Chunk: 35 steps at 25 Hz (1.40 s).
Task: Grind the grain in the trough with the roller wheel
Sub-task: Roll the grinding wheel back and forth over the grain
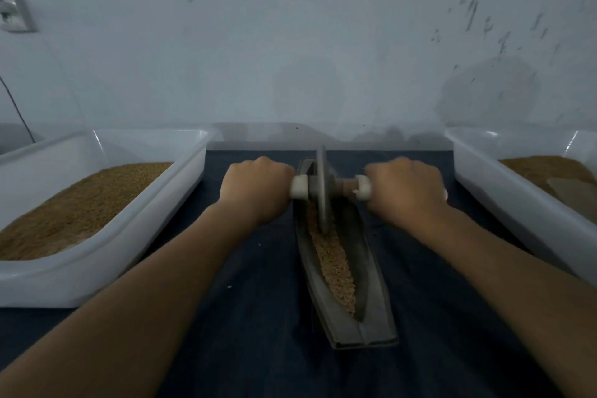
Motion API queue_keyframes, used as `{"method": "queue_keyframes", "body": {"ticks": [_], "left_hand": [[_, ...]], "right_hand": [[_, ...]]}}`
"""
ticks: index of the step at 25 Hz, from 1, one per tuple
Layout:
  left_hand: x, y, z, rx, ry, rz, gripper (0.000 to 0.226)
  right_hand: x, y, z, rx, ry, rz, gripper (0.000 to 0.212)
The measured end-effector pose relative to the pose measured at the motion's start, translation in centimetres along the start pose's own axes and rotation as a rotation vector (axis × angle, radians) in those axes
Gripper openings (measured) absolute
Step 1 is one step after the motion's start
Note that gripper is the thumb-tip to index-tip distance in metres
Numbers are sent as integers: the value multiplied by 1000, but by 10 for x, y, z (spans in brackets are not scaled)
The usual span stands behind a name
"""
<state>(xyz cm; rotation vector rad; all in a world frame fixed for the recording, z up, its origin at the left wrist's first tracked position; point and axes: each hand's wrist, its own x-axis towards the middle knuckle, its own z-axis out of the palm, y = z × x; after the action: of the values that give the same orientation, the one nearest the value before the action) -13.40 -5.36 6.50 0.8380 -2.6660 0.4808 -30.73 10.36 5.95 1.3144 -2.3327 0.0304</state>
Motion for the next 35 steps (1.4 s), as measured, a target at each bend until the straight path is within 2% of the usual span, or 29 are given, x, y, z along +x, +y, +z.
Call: {"method": "queue_keyframes", "body": {"ticks": [2, 5, 7, 9, 10, 11, 15, 18, 20, 21, 23, 25, 27, 29, 30, 32, 35], "left_hand": [[12, -2, -2, -20, -41, -39, 10], [-8, 4, -9, 21, 3, -1, 8], [-42, 9, -12, 83, 158, 100, 29], [-69, 11, -26, 95, 217, 157, 58], [-68, 11, -32, 83, 238, 161, 64], [-66, 12, -30, 83, 196, 154, 60], [-22, 9, -2, 26, 71, -25, 9], [-1, 7, -4, -7, 18, -75, 4], [-13, 8, -8, -7, 40, -27, 6], [-27, 8, -9, 3, 99, 21, 12], [-60, 12, -14, 19, 223, 148, 45], [-74, 12, -23, 11, 283, 165, 64], [-67, 12, -14, 26, 192, 111, 52], [-36, 8, 1, 5, 128, 22, 17], [-20, 6, 3, -6, 93, -14, 6], [5, 2, 1, -41, 19, -59, 7], [-8, 4, -3, -43, 35, -35, 7]], "right_hand": [[23, -3, -4, 24, -39, -5, 14], [-2, 5, -1, 70, -70, -12, 20], [-39, 11, 1, 65, 4, -52, 26], [-67, 18, -4, 110, 73, -99, 29], [-72, 20, -6, 129, 84, -104, 29], [-70, 20, -8, 105, 72, -96, 29], [-15, 3, -1, -18, 65, -42, 25], [17, -2, -2, 16, 9, -15, 19], [1, 1, -2, 40, 6, -11, 26], [-15, 5, 0, 42, 15, -25, 29], [-52, 15, 2, 19, 44, -67, 28], [-73, 20, 0, -5, 79, -94, 25], [-64, 16, -3, -73, 131, -73, 31], [-32, 4, -3, -78, 150, -66, 34], [-13, -2, -4, -39, 106, -55, 31], [18, -9, -9, 14, 7, -27, 25], [6, -6, -7, 24, 26, -18, 28]]}}
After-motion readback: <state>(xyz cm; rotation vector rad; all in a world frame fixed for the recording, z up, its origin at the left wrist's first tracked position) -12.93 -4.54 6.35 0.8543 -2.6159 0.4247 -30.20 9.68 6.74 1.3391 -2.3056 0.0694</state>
